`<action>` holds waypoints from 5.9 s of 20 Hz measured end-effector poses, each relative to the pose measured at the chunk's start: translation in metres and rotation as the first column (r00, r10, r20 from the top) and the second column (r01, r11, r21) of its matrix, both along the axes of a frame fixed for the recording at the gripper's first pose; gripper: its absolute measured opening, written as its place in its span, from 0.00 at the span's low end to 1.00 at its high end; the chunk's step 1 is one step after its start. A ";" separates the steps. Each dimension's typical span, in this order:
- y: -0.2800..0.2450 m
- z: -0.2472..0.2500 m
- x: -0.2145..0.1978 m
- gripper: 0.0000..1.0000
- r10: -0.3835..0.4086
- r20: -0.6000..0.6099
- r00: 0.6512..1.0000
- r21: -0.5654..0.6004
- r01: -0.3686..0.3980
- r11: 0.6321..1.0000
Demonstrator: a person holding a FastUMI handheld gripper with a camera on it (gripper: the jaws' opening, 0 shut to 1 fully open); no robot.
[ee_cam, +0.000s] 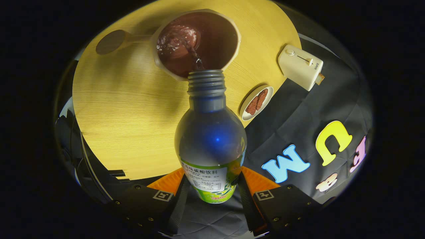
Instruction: Take the bottle from table, then pour the juice into the cup, finally place the bottle on the coaster
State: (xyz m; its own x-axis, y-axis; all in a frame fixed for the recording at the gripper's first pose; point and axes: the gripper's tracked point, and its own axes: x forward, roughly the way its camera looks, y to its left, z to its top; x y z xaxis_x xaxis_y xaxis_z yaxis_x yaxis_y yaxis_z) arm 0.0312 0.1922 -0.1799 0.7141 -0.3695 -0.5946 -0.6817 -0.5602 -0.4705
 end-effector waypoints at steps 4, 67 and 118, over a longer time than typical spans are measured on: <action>0.001 -0.001 0.001 0.74 0.000 -0.010 1.000 -0.021 0.000 1.000; -0.028 -0.072 0.001 0.75 -0.347 -0.571 0.744 0.814 0.567 -0.124; -0.023 -0.135 0.140 0.81 -0.344 -0.596 0.726 0.771 0.396 -0.500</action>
